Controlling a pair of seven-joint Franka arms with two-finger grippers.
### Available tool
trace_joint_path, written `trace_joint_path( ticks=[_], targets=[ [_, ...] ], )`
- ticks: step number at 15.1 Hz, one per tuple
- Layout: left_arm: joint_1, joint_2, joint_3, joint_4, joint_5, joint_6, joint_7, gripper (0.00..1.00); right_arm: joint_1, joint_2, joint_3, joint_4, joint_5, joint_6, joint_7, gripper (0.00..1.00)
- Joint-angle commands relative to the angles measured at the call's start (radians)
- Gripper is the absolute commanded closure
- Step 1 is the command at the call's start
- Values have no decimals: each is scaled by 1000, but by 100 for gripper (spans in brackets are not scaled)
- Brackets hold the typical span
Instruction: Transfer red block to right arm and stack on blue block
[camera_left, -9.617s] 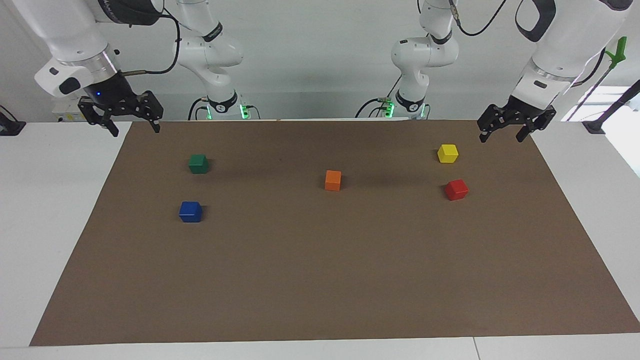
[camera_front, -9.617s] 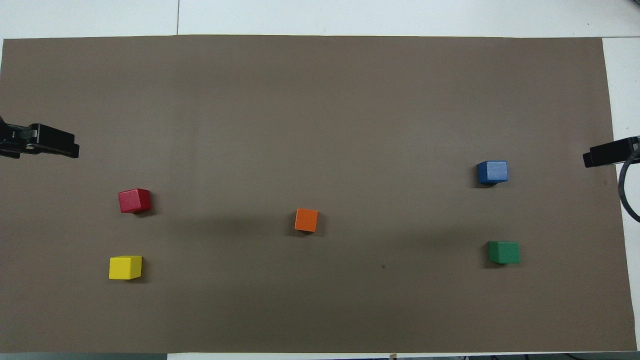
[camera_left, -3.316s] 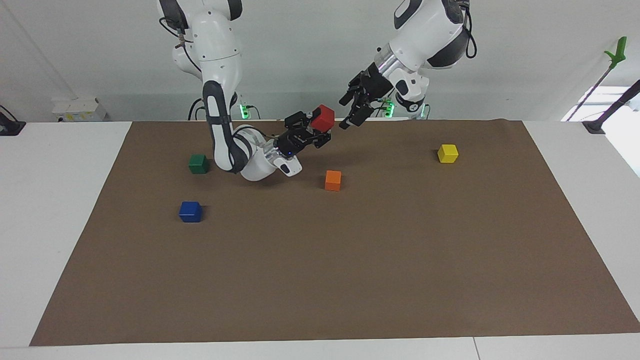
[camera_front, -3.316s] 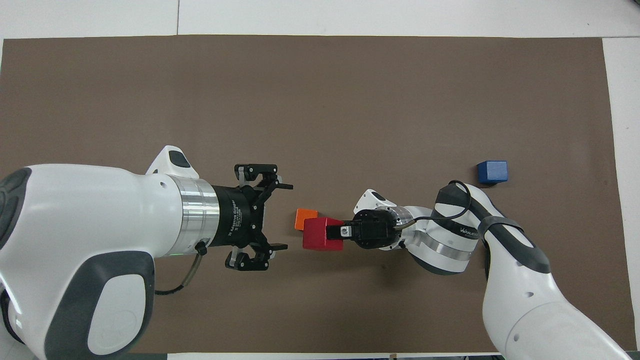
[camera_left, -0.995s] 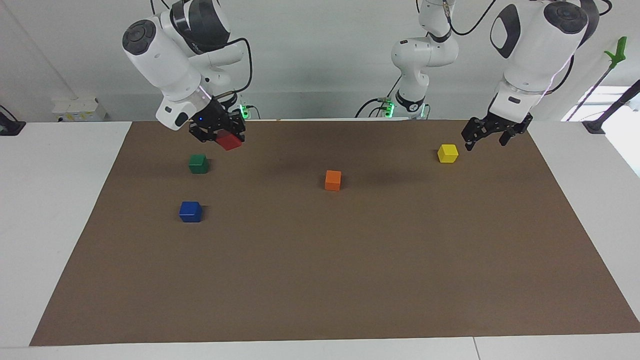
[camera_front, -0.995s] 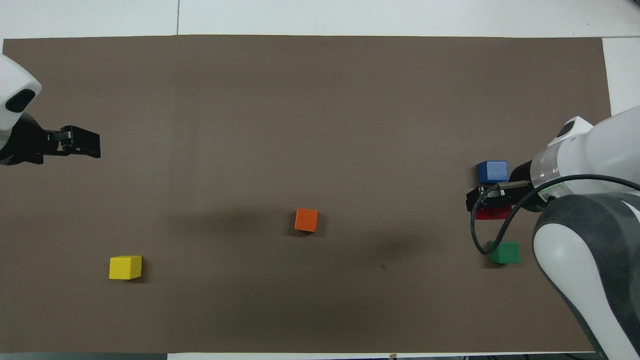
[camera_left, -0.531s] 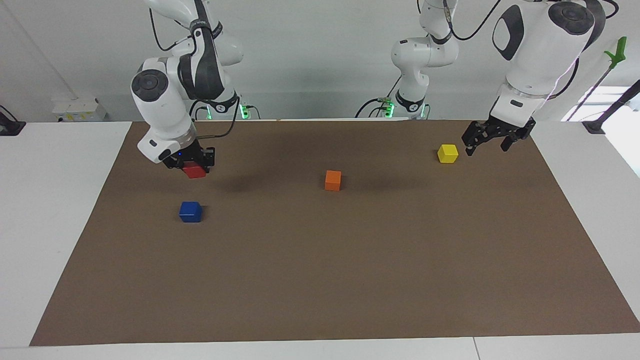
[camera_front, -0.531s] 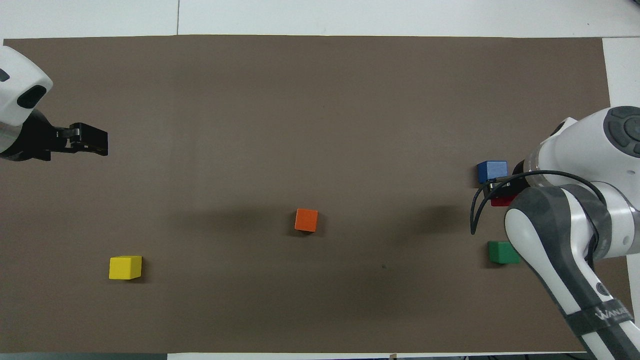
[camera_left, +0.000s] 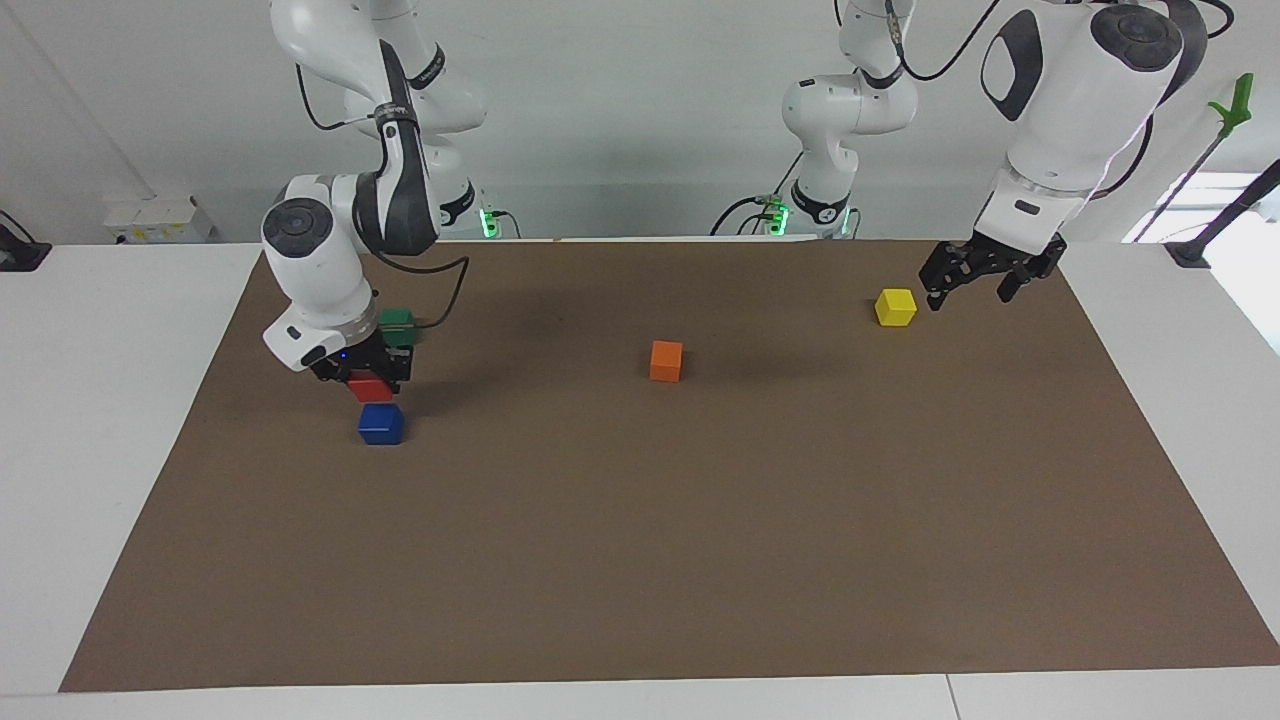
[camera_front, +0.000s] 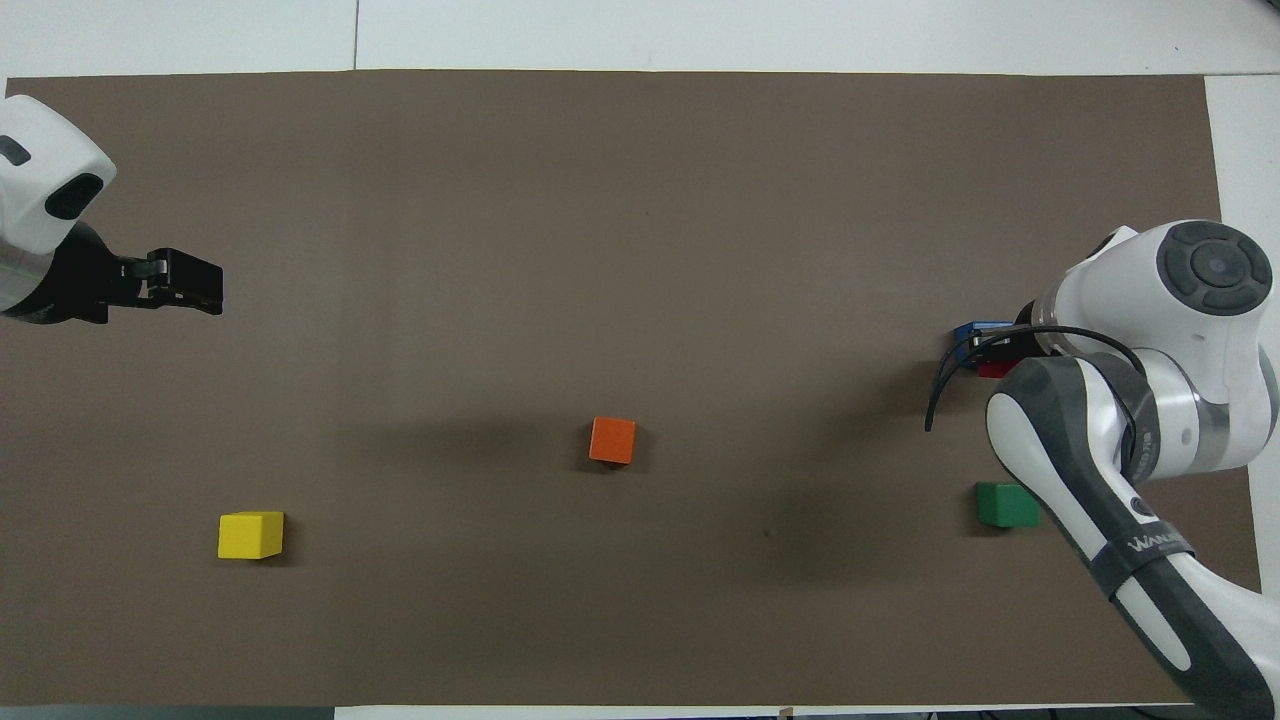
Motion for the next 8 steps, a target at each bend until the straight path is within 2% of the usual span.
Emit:
trace_joint_path(
  ticks=[1,8],
  targets=[
    [-20,-2,21,1,-12,-12,14,0,-32,11,13,-22,-33,40,22,100],
    [-20,-2,21,3,-12,-12,14,0,-37,32,14,-23,-30,68,26,100]
  ],
)
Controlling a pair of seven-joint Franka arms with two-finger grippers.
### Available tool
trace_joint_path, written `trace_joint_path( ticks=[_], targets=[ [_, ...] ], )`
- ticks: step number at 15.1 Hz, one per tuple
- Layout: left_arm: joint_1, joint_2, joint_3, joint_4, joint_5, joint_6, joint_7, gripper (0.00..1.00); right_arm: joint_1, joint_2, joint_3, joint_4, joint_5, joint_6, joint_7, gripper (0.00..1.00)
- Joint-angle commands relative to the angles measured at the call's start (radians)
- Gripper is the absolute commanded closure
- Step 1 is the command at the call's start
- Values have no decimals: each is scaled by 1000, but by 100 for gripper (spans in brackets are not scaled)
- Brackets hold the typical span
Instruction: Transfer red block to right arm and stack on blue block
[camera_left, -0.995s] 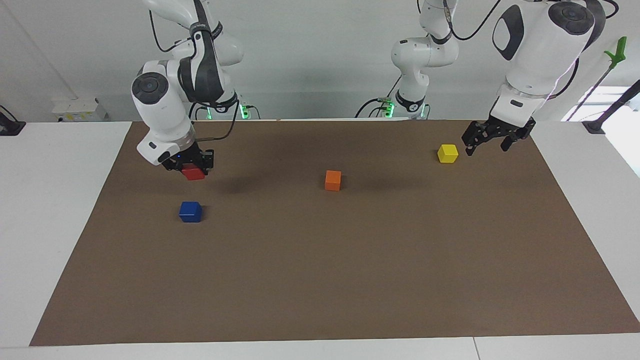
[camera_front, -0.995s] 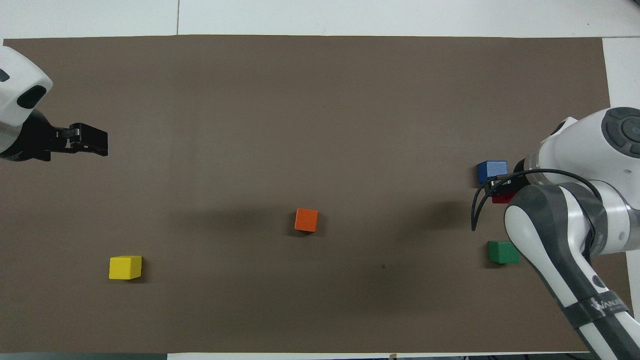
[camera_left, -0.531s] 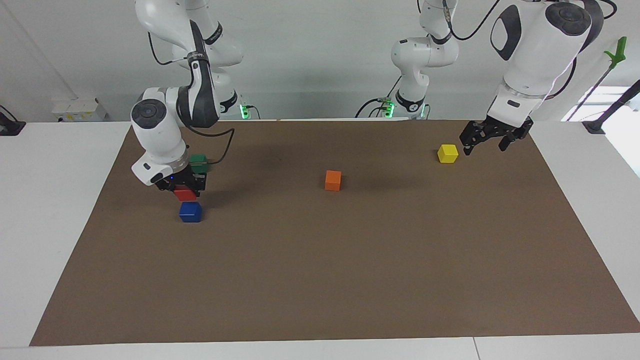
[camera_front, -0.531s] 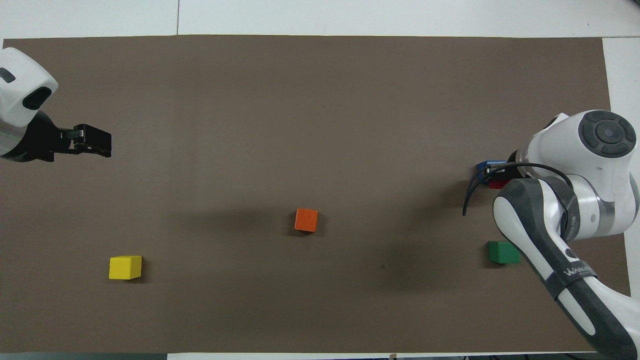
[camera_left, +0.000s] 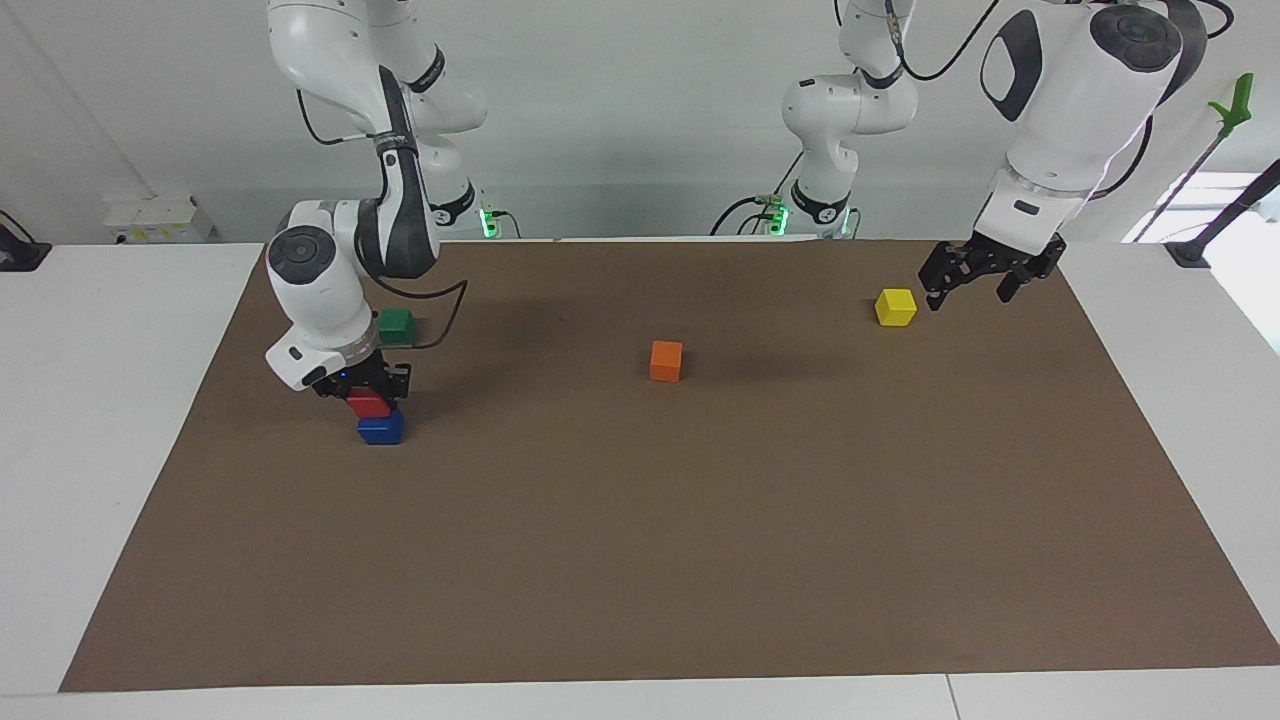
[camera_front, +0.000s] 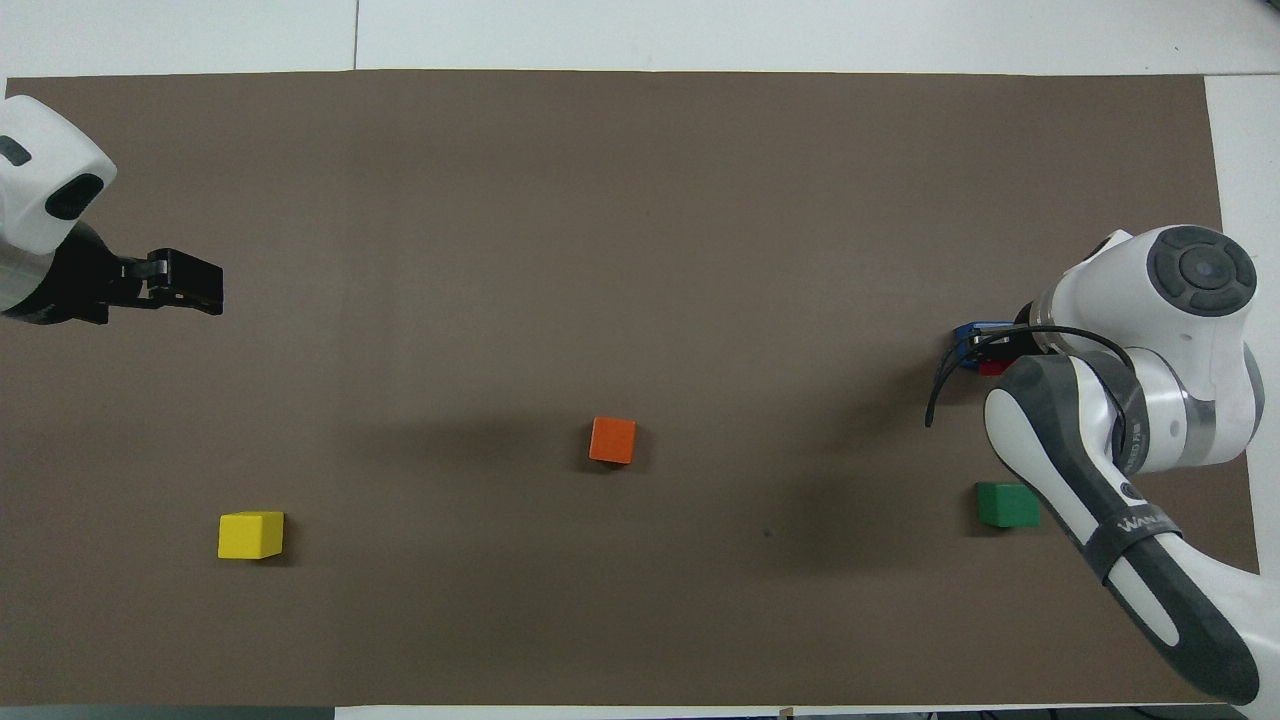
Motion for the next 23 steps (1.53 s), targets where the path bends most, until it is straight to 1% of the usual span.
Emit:
trace_joint_path(
  ticks=[1,3,4,5,6,7,8,9,10,12,14,16,19,20,21,23],
  targets=[
    [-21,-2,21,3,-12,-14,14,0,-18,4,14,-12,-20,31,26,100],
    [-19,-2,21,3,-12,-14,14,0,-22,7,14,-6,-10,31,26,100],
    [-19,-2,21,3,-12,-14,14,0,-23,9,14,-4,-9,34,25,88],
    [-19,-2,21,3,-12,-14,14,0,-28,10,14,-2,-9,35,23,68],
    [-19,-2,21,3,-12,-14,14,0,-32,11,14,-2,-9,35,23,37],
    [-19,-2,21,1,-12,-15,14,0,-32,11,14,-2,-1,35,23,21],
    [-19,-2,21,3,-12,-17,14,0,-32,11,14,-2,12,37,22,11],
    [-19,-2,21,3,-12,-18,14,0,-31,11,14,-2,19,37,22,6],
    [-19,-2,21,3,-12,-18,14,0,-31,12,14,-1,19,37,19,5],
    [-19,-2,21,3,-12,-18,14,0,-32,14,14,13,19,31,20,0],
    [-21,-2,19,3,-12,-18,14,0,-34,20,16,50,31,0,22,0],
    [-21,-2,19,3,-12,-20,13,0,-26,17,16,131,45,-105,17,0],
    [-21,-3,16,3,-15,-32,13,0,-20,3,20,296,48,-305,0,0],
    [-19,-2,16,9,-27,-38,13,0,-20,-9,20,332,49,-337,-21,0],
    [-19,-2,19,14,-64,-40,11,0,-20,-29,20,350,51,-350,-50,0],
    [-19,-2,22,15,-89,-50,10,0,-29,-78,20,358,107,-357,-113,0]
  ],
)
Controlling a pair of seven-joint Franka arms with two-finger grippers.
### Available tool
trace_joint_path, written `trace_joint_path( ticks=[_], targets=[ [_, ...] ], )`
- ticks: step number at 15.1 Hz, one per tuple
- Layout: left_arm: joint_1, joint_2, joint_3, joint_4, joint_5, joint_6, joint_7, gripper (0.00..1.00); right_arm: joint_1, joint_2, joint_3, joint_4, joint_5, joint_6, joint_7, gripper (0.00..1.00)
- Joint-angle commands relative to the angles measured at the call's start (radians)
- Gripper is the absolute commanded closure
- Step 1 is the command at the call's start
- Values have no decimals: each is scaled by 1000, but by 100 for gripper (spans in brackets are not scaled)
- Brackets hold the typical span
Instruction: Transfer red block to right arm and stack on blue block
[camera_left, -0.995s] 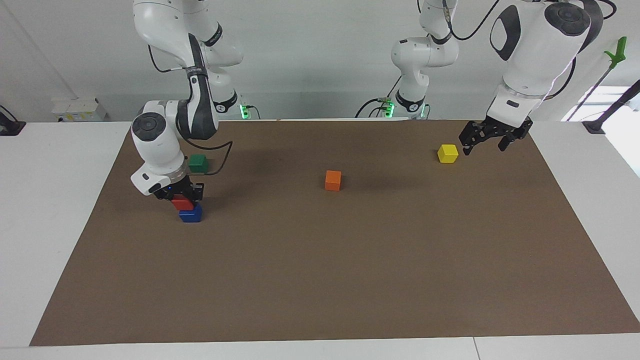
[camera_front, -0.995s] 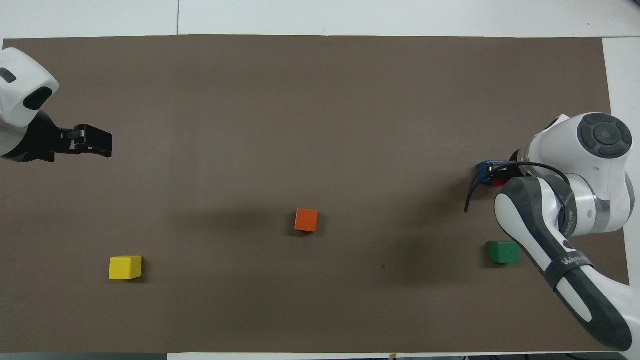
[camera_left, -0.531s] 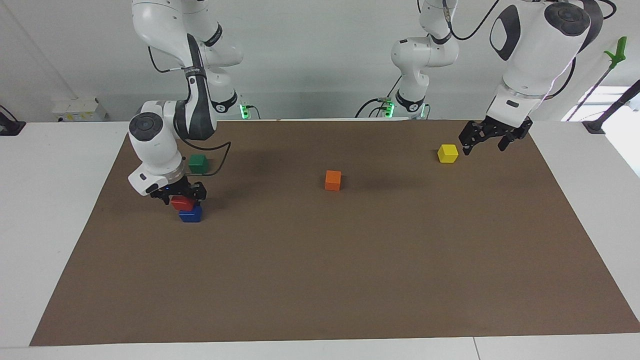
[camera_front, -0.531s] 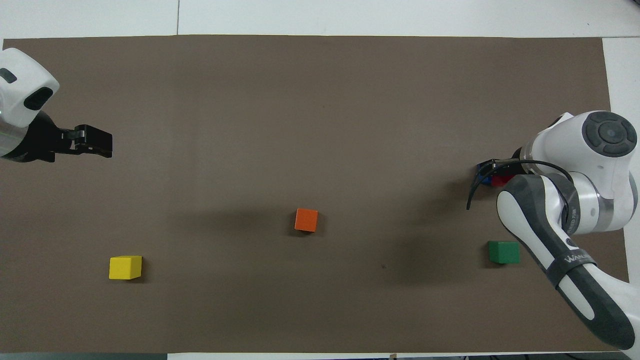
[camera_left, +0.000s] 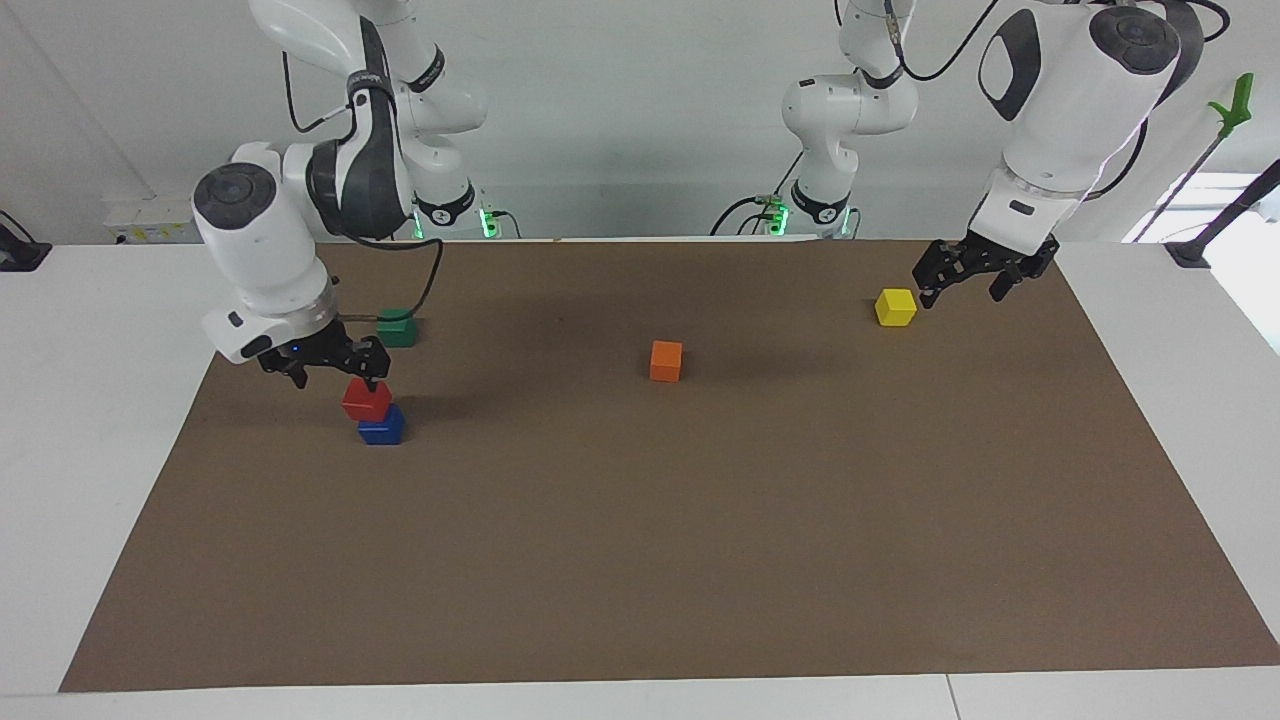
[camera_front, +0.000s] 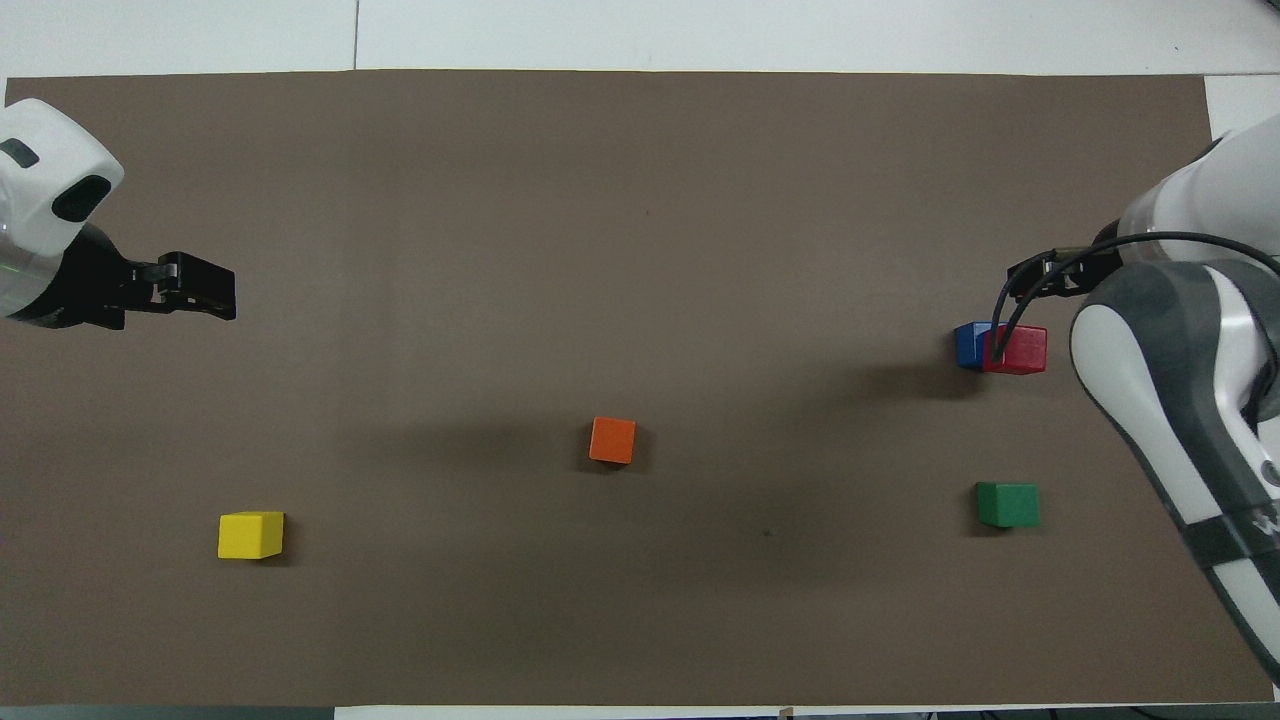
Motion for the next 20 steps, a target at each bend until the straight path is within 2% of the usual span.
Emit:
trace_joint_path(
  ticks=[1,5,9,11,16,20],
  targets=[
    [-13,-2,16,16,-29,-37,11,0,-17,-65,-2,19,88,-51,-103,0],
    [-14,-2,17,17,-29,-38,9,0,-15,-128,-4,101,96,-269,-129,0],
    [-10,-12,13,16,-29,-34,8,0,-18,-188,-2,105,94,-399,-129,0],
    [-7,-14,13,10,-28,-32,11,0,-72,-192,42,104,82,-416,-137,0],
    [-5,-20,13,7,-28,-37,9,0,-69,-169,32,108,70,-393,-160,0],
    [-4,-25,13,-3,-28,-26,9,0,-72,-182,32,108,70,-386,-158,0]
  ],
)
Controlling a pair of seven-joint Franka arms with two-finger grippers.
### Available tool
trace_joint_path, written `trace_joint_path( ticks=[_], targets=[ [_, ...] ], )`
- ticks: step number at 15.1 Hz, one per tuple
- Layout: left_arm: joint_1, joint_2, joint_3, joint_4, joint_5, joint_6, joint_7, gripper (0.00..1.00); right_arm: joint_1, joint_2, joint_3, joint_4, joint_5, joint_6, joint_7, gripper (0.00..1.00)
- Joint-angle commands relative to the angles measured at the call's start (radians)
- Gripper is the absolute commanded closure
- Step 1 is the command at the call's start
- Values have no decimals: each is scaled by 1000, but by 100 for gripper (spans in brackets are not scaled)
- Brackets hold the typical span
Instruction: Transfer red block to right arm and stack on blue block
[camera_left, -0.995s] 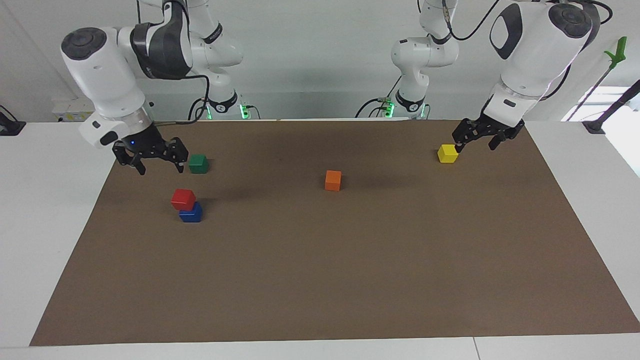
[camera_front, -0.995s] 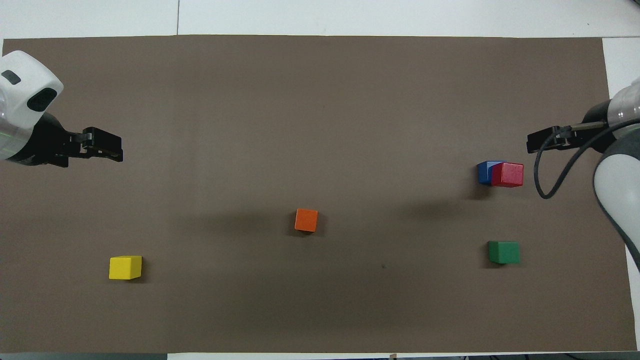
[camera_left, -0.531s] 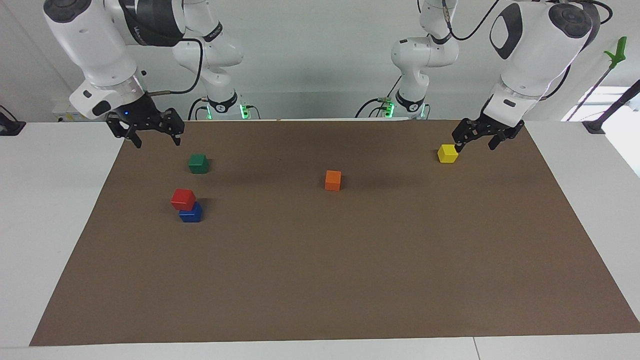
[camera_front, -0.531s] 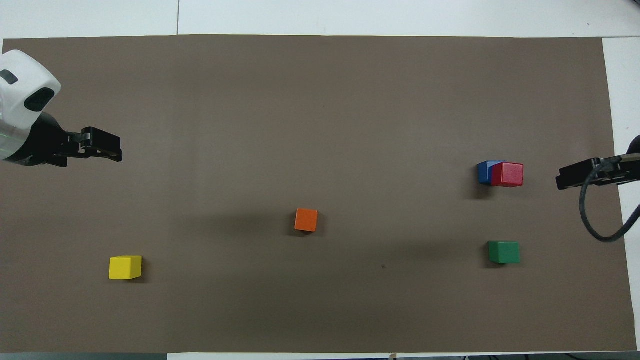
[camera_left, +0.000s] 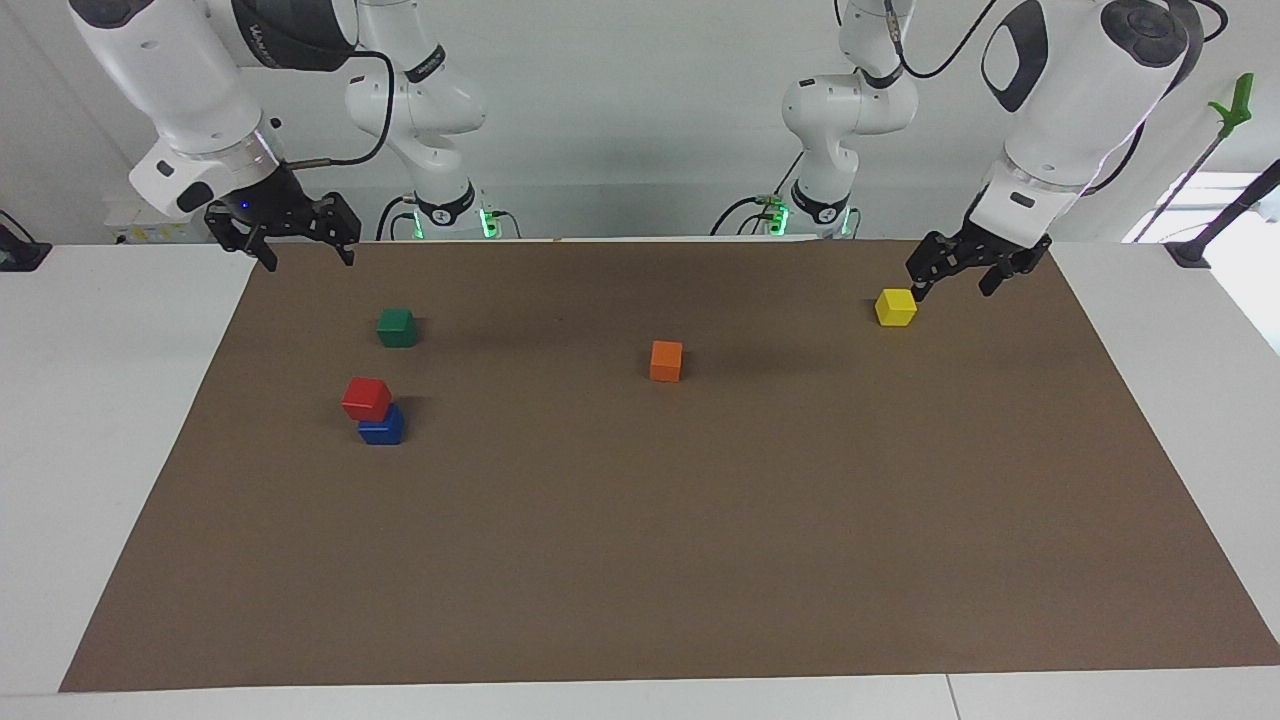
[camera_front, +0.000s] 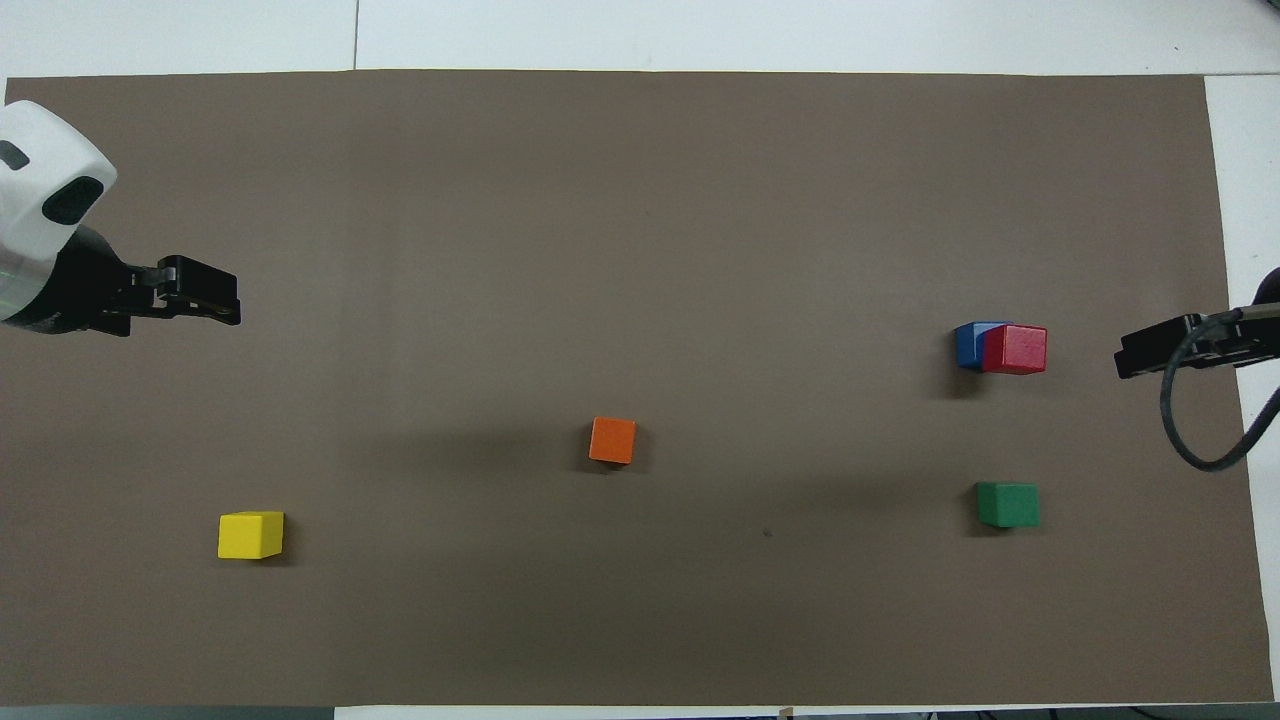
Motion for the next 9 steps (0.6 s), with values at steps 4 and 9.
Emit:
trace_joint_path(
  ticks=[4,9],
  targets=[
    [-10,-15,10,-5,-9,-8,9,0,-20,-15,14,3,-6,12,-23,0],
    [-2,-15,10,-5,-9,-6,11,0,-20,-16,16,3,-4,27,-21,0]
  ],
)
